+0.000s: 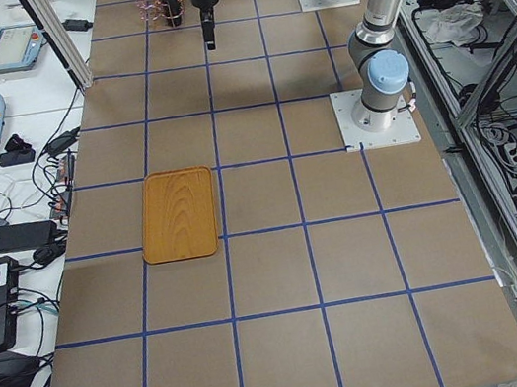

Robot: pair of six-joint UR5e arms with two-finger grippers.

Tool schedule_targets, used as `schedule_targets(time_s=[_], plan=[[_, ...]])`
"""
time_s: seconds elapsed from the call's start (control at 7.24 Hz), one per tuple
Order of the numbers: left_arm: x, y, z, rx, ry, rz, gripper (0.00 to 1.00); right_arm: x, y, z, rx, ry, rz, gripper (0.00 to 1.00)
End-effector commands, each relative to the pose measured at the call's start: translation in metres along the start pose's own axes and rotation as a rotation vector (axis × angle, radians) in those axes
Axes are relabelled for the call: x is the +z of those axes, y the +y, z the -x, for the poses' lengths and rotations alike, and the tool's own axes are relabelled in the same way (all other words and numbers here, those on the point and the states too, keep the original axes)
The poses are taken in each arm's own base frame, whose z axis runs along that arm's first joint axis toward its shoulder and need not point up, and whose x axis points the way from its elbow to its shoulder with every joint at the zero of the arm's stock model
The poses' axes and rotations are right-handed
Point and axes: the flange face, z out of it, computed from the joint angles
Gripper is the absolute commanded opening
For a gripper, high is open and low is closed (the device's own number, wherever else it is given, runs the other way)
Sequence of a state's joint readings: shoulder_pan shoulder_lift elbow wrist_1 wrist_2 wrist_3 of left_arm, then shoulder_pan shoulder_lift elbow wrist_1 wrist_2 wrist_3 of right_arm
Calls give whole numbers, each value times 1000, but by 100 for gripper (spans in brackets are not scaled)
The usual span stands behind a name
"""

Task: Take wine from basket and place on tray
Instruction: 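Close the right gripper on the neck of the nearest dark bottle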

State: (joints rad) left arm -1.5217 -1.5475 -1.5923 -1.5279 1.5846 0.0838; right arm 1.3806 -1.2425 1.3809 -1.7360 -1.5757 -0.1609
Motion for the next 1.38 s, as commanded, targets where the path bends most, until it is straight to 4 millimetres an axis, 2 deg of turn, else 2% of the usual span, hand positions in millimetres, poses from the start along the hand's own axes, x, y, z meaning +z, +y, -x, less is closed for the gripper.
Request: schedule_targets(time_s=[0.0,0.14,0.41,0.69,0.83,0.97,1.11,1.24], plan=[[0,0,0,-1,0,0,100,15,-5,-1,-2,-2,22,95],[1,0,0,-1,2,2,100,20,-6,-1,-3,-4,30,87],[1,0,0,-1,2,3,100,24,-8,-2,-6,-6,34,60],[1,0,0,1,2,2,100,23,-8,-3,-3,-9,32,28],[1,0,0,1,0,3,100,20,-8,-4,0,-5,28,9],[1,0,0,1,0,3,100,16,-6,-4,3,-2,22,0],[1,0,0,1,0,2,100,8,-6,-4,6,1,12,0],[1,0,0,1,2,2,100,-10,-1,-3,9,4,-18,0]])
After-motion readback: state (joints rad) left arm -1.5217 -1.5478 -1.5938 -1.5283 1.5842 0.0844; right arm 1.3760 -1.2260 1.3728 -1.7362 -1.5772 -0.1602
